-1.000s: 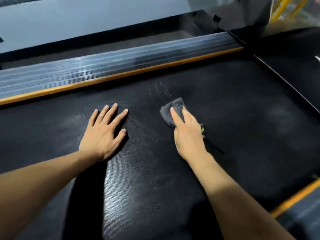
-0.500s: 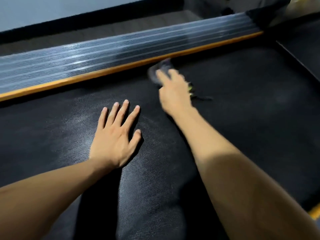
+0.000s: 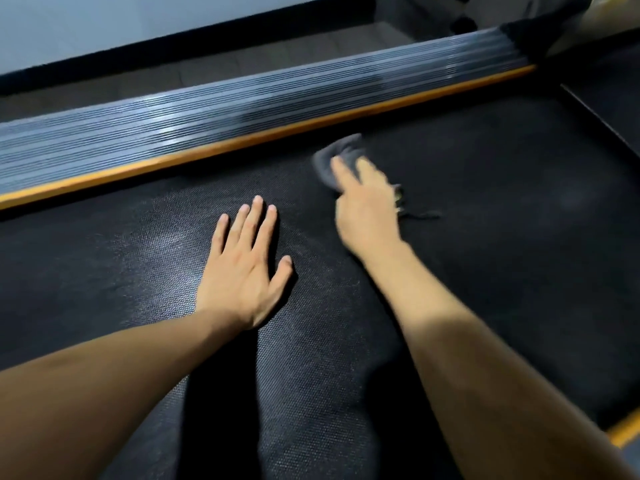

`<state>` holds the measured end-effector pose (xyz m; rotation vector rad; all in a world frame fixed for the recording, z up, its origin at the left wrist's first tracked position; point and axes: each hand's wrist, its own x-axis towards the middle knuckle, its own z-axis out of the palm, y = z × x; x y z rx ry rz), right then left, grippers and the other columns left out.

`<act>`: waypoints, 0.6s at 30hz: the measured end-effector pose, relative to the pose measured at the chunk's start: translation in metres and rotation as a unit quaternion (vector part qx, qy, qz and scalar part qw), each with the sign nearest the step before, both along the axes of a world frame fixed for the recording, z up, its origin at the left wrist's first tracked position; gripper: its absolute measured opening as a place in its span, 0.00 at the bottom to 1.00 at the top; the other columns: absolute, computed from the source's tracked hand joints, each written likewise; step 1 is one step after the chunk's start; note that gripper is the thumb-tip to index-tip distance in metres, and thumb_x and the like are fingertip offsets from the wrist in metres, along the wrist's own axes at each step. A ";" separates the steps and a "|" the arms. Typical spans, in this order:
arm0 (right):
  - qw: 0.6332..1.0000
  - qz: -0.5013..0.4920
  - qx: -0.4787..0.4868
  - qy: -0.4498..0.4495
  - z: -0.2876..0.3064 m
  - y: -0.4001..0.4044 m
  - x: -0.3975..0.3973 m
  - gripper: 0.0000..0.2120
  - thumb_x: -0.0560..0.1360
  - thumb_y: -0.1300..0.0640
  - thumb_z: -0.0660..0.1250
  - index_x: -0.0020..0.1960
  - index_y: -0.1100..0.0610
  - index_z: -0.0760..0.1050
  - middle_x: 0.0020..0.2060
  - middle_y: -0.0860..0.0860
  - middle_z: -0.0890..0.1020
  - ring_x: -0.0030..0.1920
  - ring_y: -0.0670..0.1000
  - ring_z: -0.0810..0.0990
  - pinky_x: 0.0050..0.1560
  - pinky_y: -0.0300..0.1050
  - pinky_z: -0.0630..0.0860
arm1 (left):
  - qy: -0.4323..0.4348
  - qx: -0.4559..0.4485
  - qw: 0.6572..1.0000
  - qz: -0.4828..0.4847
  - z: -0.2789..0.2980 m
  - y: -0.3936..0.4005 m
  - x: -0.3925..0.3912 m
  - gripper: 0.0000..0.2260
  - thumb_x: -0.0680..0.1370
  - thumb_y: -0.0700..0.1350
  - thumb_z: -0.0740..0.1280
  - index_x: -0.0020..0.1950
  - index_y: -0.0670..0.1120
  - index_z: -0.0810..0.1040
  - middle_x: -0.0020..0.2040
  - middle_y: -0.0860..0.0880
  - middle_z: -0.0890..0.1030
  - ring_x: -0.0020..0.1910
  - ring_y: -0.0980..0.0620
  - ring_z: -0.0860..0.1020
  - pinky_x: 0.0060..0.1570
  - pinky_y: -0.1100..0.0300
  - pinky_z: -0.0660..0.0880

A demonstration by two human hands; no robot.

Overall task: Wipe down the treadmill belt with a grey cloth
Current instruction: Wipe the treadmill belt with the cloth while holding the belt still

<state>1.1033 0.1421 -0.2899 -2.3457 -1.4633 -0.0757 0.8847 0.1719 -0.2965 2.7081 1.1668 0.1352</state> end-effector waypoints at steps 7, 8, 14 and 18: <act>0.997 0.069 -0.012 0.008 -0.001 -0.031 0.021 0.29 0.71 0.62 0.60 0.72 0.54 0.72 0.70 0.67 0.71 0.66 0.68 0.72 0.69 0.57 0.70 | 0.010 0.010 1.000 0.006 -0.002 0.001 0.000 0.35 0.80 0.61 0.48 0.83 0.43 0.52 0.84 0.46 0.52 0.83 0.49 0.49 0.81 0.46 0.45; 1.000 0.007 -0.022 0.000 0.001 -0.041 0.049 0.29 0.72 0.61 0.58 0.73 0.54 0.70 0.70 0.66 0.70 0.66 0.68 0.71 0.69 0.57 0.69 | 0.010 0.009 1.000 0.007 -0.001 0.001 0.000 0.35 0.80 0.61 0.48 0.83 0.44 0.52 0.84 0.46 0.51 0.83 0.49 0.48 0.81 0.46 0.44; 0.997 -0.080 -0.016 -0.007 0.010 -0.061 0.042 0.28 0.71 0.60 0.57 0.72 0.56 0.72 0.63 0.65 0.74 0.57 0.68 0.75 0.59 0.58 0.73 | 0.008 0.007 1.000 0.014 -0.001 0.000 0.001 0.35 0.80 0.61 0.48 0.83 0.44 0.50 0.84 0.47 0.50 0.83 0.50 0.46 0.81 0.47 0.43; 0.995 0.088 0.010 0.036 -0.002 -0.065 -0.064 0.27 0.70 0.61 0.61 0.69 0.55 0.75 0.64 0.64 0.76 0.61 0.65 0.76 0.62 0.57 0.74 | 0.004 0.009 1.000 0.010 0.000 0.000 0.001 0.36 0.79 0.61 0.48 0.83 0.43 0.52 0.84 0.46 0.52 0.83 0.50 0.48 0.81 0.47 0.43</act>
